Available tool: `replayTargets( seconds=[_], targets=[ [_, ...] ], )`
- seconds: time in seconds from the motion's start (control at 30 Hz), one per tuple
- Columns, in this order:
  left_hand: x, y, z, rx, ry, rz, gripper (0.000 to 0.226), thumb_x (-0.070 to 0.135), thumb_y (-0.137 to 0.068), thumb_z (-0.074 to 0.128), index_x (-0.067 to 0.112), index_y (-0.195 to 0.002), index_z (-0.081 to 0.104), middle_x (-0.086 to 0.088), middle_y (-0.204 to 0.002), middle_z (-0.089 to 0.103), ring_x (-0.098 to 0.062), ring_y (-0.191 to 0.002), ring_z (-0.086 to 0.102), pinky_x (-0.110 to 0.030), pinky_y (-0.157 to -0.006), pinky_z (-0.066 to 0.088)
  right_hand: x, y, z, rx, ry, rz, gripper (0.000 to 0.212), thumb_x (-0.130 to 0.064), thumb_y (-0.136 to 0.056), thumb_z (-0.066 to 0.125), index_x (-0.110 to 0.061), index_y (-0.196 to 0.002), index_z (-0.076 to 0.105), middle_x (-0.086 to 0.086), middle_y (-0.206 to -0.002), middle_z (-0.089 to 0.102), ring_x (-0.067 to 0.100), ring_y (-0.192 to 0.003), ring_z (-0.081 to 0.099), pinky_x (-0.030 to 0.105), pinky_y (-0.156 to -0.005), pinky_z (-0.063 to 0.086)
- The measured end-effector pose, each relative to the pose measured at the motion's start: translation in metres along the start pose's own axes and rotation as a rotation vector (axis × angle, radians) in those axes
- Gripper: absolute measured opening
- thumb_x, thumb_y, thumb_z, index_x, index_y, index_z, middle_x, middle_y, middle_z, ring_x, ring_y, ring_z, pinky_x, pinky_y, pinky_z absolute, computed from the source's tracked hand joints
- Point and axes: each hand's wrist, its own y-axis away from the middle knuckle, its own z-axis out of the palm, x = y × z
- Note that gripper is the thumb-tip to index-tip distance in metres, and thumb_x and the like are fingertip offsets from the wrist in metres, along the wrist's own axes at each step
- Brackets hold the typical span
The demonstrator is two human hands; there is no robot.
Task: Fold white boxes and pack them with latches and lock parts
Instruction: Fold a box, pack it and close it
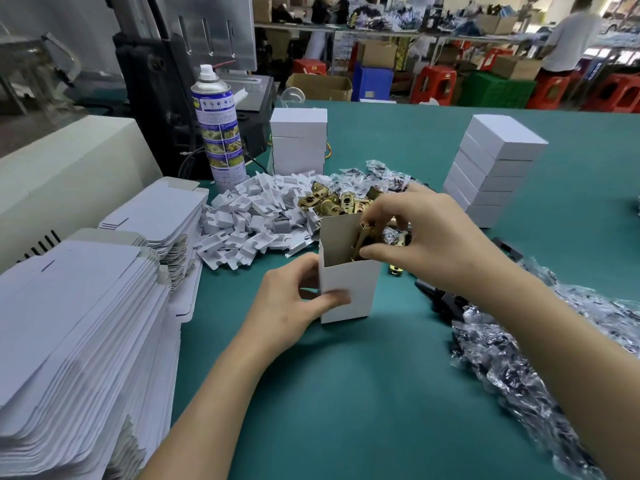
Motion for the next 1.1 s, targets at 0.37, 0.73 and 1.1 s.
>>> replayTargets(
  seconds=[0.37, 0.73, 1.1],
  targets=[
    [0.000, 0.001, -0.002, -0.052, 0.006, 0.003, 0.039, 0.026, -0.077, 0.087, 0.032, -0.114, 0.075, 0.014, -0.106, 0.079, -0.008, -0.102, 0.074, -0.029, -0.090, 0.060, -0.009, -0.025, -0.010, 0.215, -0.270, 0.061, 0.015, -0.030, -0.096, 0.071, -0.017, -0.090, 0.076, -0.007, -0.077, 0.073, -0.001, -0.065, 0.062, 0.010, -0.062, 0.043],
    [0.001, 0.003, -0.002, -0.119, -0.069, -0.044, 0.040, 0.041, -0.073, 0.081, 0.046, -0.111, 0.070, 0.020, -0.102, 0.077, -0.010, -0.094, 0.073, -0.039, -0.088, 0.060, -0.071, -0.135, 0.052, -0.725, 0.335, -0.111, 0.034, -0.035, -0.104, 0.052, -0.012, -0.084, 0.066, 0.003, -0.080, 0.064, 0.026, -0.079, 0.055, 0.033, -0.067, 0.043],
    [0.009, 0.004, 0.000, -0.164, -0.152, 0.021, 0.007, 0.053, -0.067, 0.058, 0.048, -0.062, 0.057, 0.009, -0.059, 0.044, -0.007, -0.056, 0.034, -0.020, -0.058, 0.035, -0.090, -0.137, 0.133, -0.657, 0.522, -0.067, 0.013, -0.002, -0.099, 0.043, -0.010, -0.094, 0.052, 0.000, -0.076, 0.043, 0.021, -0.070, 0.048, 0.035, -0.069, 0.042]
  ],
)
